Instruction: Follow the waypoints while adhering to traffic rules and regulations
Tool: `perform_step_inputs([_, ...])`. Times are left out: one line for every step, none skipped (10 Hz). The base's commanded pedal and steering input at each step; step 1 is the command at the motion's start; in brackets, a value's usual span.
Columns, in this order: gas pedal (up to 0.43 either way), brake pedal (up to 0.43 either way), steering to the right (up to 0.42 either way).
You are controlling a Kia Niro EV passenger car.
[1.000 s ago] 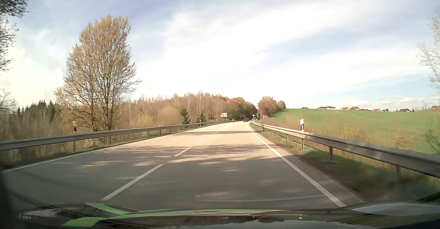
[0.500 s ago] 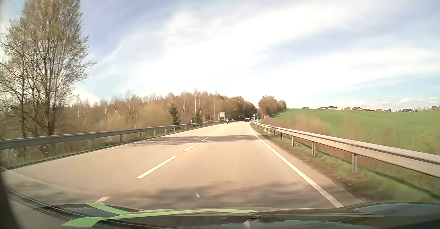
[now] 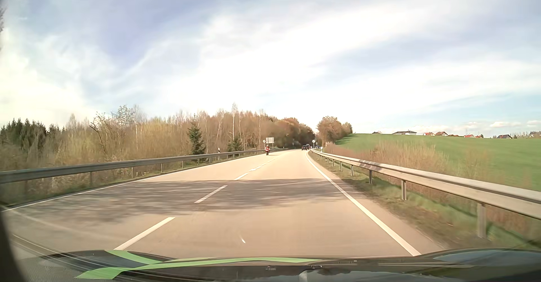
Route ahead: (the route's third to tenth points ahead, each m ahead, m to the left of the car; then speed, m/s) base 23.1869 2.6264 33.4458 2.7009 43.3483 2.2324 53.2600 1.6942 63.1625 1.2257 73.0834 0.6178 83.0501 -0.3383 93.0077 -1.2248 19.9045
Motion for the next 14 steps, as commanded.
perform_step_inputs([0.138,0.0,0.001])
perform_step_inputs([0.15,0.0,0.001])
perform_step_inputs([0.157,0.0,0.001])
perform_step_inputs([0.177,0.0,0.001])
perform_step_inputs([0.22,0.0,0.001])
perform_step_inputs([0.248,0.0,0.001])
perform_step_inputs([0.268,0.0,0.001])
perform_step_inputs([0.28,0.0,0.001])
perform_step_inputs([0.287,0.0,0.001])
perform_step_inputs([0.287,0.0,0.001])
perform_step_inputs([0.287,0.0,0.001])
perform_step_inputs([0.287,0.0,0.001])
perform_step_inputs([0.287,0.0,0.001])
perform_step_inputs([0.287,0.0,0.001])
